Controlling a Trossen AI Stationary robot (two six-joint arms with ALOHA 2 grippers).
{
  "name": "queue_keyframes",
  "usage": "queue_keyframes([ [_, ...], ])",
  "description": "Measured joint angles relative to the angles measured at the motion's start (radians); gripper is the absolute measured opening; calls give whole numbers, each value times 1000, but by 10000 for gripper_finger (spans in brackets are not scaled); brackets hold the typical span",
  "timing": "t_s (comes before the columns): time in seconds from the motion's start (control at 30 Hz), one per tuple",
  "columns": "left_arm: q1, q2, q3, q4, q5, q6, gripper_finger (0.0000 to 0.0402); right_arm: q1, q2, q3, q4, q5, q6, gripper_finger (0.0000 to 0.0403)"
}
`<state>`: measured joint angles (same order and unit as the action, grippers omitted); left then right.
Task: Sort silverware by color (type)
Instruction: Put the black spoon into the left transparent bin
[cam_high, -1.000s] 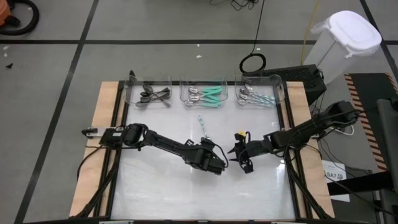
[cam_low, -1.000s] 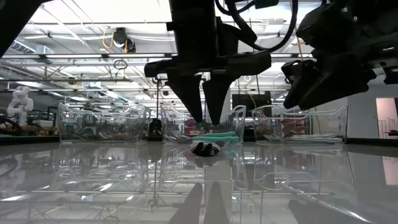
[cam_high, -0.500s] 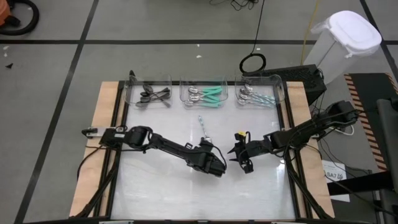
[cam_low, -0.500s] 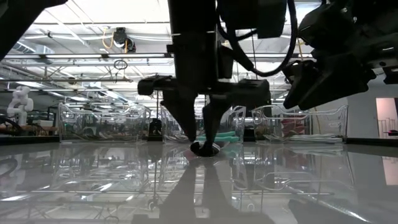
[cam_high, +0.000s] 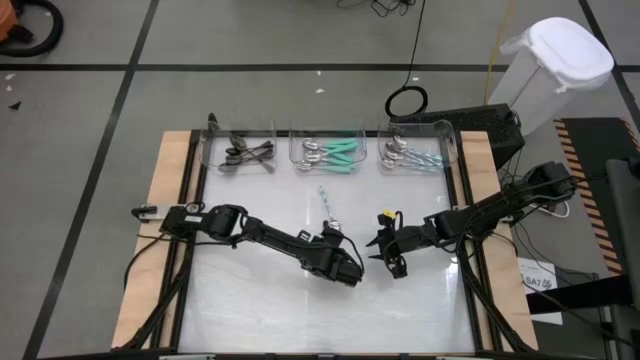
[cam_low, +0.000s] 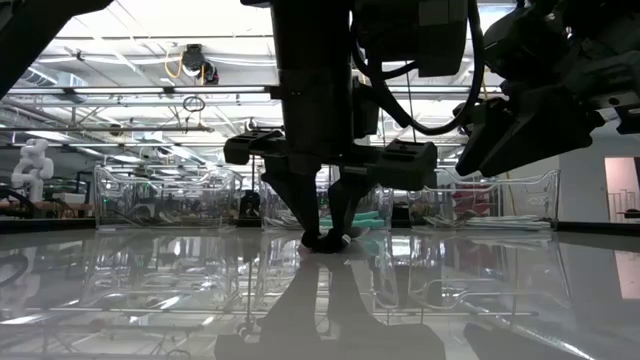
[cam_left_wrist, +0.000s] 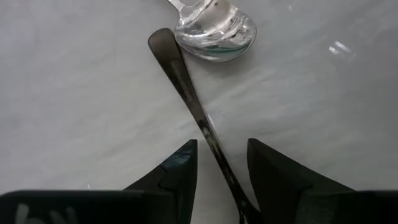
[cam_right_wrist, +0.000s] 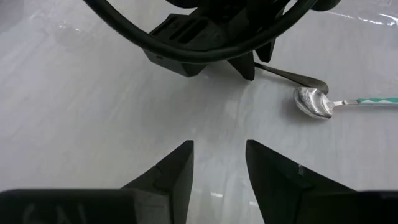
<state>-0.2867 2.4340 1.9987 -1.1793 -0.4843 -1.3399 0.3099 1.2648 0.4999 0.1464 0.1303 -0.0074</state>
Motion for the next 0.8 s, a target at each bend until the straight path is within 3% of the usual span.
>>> queue_keyframes([
  [0.2,-12,2,-1,-30,0,-8,130,0,0,0,0,0,-5,141],
  [0.6,-24,3,-2,-54,22,21,13,0,0,0,0,0,-31,141],
  [0.8,-24,3,5,-67,27,27,7,0,0,0,0,0,-42,141],
])
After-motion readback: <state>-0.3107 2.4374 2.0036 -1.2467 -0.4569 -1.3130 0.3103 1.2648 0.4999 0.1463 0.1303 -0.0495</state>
